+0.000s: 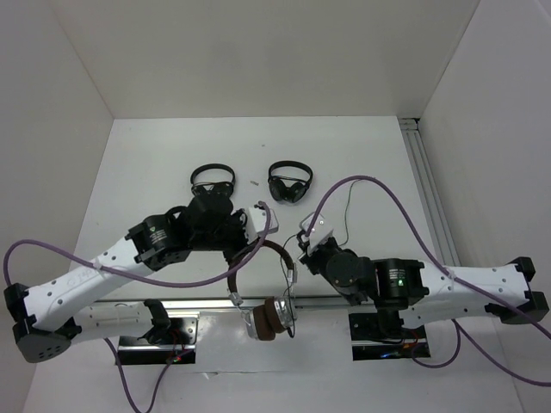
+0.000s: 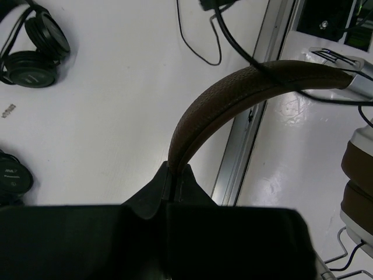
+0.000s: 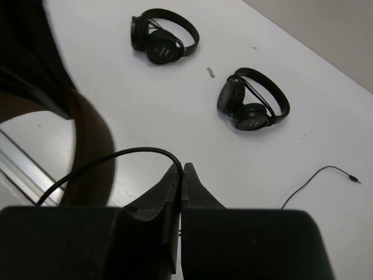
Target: Wrap the headphones
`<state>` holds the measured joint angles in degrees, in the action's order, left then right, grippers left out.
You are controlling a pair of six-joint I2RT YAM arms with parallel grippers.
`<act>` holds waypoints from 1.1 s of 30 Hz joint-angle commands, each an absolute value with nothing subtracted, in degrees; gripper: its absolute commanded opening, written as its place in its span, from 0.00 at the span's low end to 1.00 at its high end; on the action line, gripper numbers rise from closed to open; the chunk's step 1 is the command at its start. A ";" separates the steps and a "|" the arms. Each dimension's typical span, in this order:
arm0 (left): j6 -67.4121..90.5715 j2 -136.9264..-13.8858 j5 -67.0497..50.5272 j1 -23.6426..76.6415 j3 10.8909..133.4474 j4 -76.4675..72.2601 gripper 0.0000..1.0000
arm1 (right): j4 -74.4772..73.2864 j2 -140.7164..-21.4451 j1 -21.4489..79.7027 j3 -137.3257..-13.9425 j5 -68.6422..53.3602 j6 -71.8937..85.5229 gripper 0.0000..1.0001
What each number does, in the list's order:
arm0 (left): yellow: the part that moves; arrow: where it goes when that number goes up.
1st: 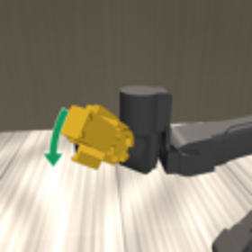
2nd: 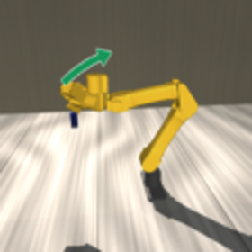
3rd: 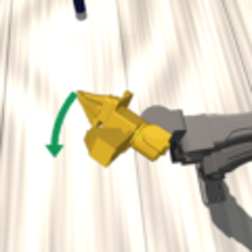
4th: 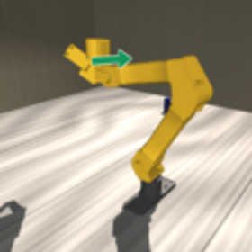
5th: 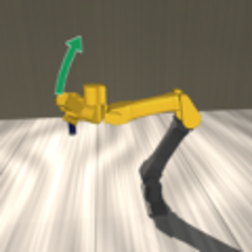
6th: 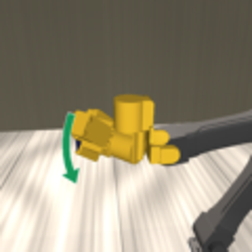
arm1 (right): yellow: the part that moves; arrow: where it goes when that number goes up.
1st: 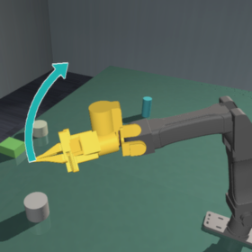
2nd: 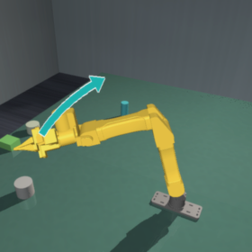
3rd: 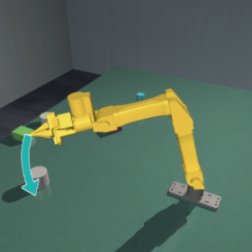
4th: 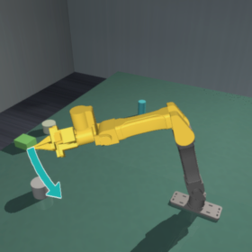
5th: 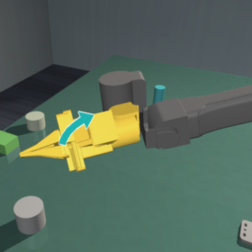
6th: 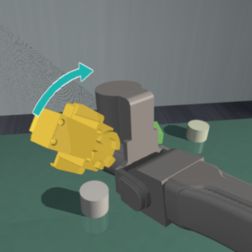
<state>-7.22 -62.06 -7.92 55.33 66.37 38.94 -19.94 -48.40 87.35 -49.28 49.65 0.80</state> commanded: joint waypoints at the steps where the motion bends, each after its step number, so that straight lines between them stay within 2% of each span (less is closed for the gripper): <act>1: -7.38 -56.96 -12.48 55.55 68.38 35.24 0.00 | -15.64 -47.55 84.29 -48.26 50.01 1.23 0.00; 5: -7.38 -55.38 -11.25 55.55 68.38 34.72 0.00 | -14.07 -49.48 80.78 -48.25 50.01 1.76 0.00; 11: -5.54 -53.00 -5.72 55.55 67.68 30.85 0.00 | -9.16 -50.71 74.01 -47.02 41.41 0.62 0.00; 15: -4.22 -52.47 -3.88 55.55 68.29 29.09 0.00 | -3.88 -50.71 72.78 -43.70 35.34 -0.70 0.00; 20: -0.10 -52.47 5.42 55.55 69.43 25.49 0.00 | 3.15 -49.66 72.77 -40.52 29.54 -3.51 0.00; 26: 6.58 -51.94 13.52 55.55 72.15 22.24 0.00 | 12.73 -48.43 72.16 -36.65 27.25 -5.62 0.10; 28: 8.34 -51.33 14.15 55.55 72.77 21.63 0.00 | 16.07 -47.90 70.85 -35.77 26.02 -6.23 0.16; 29: 8.96 -50.81 15.02 55.55 73.38 21.62 0.00 | 18.61 -47.90 69.62 -34.47 24.19 -6.24 0.25; 30: 9.66 -50.80 15.64 55.55 73.39 21.62 0.00 | 19.94 -47.90 69.61 -34.45 23.13 -6.24 0.25; 31: 10.19 -50.80 15.64 55.55 73.91 21.62 0.00 | 21.17 -47.90 68.04 -33.58 21.90 -6.24 0.35; 33: 10.81 -50.80 16.35 55.55 73.92 21.10 0.00 | 23.11 -50.69 66.02 -33.57 19.08 -4.32 0.42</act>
